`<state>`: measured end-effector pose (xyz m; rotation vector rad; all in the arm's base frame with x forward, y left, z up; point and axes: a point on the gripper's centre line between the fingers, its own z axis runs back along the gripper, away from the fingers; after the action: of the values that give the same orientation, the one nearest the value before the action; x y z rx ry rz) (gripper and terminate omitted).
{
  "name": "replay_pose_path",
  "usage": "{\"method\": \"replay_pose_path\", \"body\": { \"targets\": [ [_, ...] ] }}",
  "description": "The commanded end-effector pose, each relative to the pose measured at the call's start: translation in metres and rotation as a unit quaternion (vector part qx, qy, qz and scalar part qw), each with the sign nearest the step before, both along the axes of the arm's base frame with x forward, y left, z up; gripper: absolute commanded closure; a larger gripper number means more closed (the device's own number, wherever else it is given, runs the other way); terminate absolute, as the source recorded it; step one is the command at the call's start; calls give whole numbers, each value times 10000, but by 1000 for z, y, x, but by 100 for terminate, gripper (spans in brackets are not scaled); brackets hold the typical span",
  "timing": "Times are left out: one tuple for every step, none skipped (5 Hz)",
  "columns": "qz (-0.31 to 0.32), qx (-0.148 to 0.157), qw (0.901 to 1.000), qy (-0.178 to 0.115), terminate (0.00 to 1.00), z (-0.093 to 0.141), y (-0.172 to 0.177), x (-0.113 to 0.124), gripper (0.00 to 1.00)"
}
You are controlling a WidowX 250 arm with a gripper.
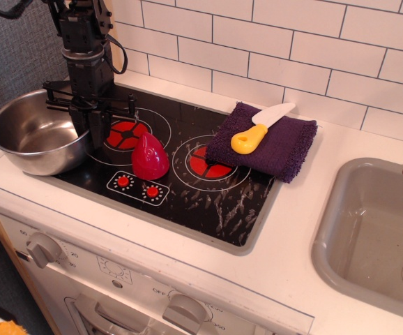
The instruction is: Move the pot to the back left side of the stove top.
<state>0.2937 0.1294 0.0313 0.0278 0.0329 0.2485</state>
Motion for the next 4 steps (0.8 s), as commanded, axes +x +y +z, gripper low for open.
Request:
{"method": "replay_pose_path", "body": {
  "targets": [
    [-148,30,9967,-800,0,53,-6,11,100],
    [-424,-122,9938,-1018,0,69,-21,41,100],
    [-619,-102,9924,-1061,0,70,-38,72,100],
    [-684,-6,9925,-1011,0,64,-49,98,100]
  ]
}}
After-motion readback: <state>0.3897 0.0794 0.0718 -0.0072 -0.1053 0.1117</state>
